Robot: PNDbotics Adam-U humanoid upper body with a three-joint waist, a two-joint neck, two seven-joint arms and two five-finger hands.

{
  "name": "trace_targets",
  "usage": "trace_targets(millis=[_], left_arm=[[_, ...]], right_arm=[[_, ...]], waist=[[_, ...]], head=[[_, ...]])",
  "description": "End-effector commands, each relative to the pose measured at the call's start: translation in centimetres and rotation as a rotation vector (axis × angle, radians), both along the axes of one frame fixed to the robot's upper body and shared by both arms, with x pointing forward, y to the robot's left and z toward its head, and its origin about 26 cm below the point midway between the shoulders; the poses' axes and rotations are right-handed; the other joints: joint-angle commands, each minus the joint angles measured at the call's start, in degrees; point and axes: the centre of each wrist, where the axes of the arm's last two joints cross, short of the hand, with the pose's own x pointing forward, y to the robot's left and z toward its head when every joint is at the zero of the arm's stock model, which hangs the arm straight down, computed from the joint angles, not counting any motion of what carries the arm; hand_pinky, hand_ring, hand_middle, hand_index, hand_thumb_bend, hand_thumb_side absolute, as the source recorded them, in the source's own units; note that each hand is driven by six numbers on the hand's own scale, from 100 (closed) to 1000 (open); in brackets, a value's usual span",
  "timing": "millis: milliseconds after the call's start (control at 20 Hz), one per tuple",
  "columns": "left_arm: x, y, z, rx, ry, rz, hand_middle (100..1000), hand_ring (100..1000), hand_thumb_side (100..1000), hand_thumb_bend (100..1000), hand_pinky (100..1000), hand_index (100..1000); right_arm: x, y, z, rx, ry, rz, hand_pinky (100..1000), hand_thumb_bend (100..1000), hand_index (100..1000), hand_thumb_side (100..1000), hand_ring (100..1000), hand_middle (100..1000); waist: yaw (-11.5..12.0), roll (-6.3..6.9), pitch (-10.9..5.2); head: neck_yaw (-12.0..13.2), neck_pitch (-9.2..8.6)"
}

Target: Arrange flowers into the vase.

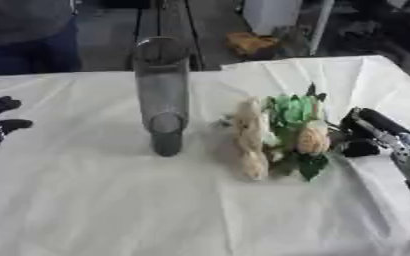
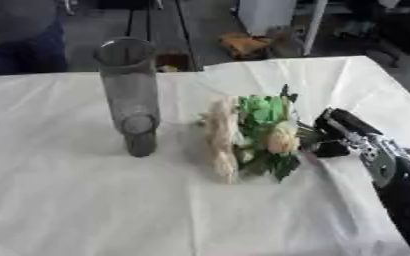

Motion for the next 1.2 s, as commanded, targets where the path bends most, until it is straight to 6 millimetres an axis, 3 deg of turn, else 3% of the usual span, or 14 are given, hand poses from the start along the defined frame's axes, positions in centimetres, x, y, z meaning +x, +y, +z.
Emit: trace_targets(millis=[50, 250, 450, 650, 900, 1200], left_arm=[[0.2, 0.6, 1.0, 0.02, -0.027, 0.005, 802, 691, 941, 1000, 882, 876], [0.2, 0.5, 1.0, 0.019, -0.027, 0.004, 801, 690, 941, 1000, 882, 876], [0.2, 0.6, 1.0, 0.019, -0.028, 0.006, 801, 690, 942, 1000, 882, 876], [0.2, 0.5, 1.0, 0.018, -0.028, 0.005, 801, 689, 942, 1000, 882, 876], [0.2, 0.5, 1.0, 0.018, -0.028, 0.006, 801, 689, 941, 1000, 882, 876], [0.2, 0.6, 1.0, 0.019, -0.026, 0.005, 801, 688, 941, 1000, 882, 876]], right_arm=[[0.8, -0.3, 2.3, 0.006, -0.099, -0.006, 100, 210, 151, 690, 100, 100], [1.4, 0.2, 2.9, 0.025, -0.137, -0.007, 100, 125, 135, 758, 100, 100], [1.8, 0.6, 3.3, 0.048, -0.156, -0.009, 100, 112, 127, 776, 100, 100], [2.3, 1.0, 4.2, 0.076, -0.196, -0.014, 100, 100, 119, 869, 100, 100], [3.3, 1.8, 6.3, 0.099, -0.285, -0.026, 100, 100, 112, 994, 100, 100], [5.1, 3.5, 10.4, 0.122, -0.41, -0.033, 100, 100, 107, 1000, 100, 100]], waist=[[0.01, 0.0, -0.49], [0.05, 0.0, -0.53], [0.13, -0.01, -0.53], [0.15, -0.01, -0.52], [0.16, 0.03, -0.64], [0.07, 0.09, -0.92]], head=[[-0.01, 0.11], [-0.04, 0.04], [-0.08, 0.02], [-0.07, 0.04], [-0.06, -0.01], [-0.21, -0.1]])
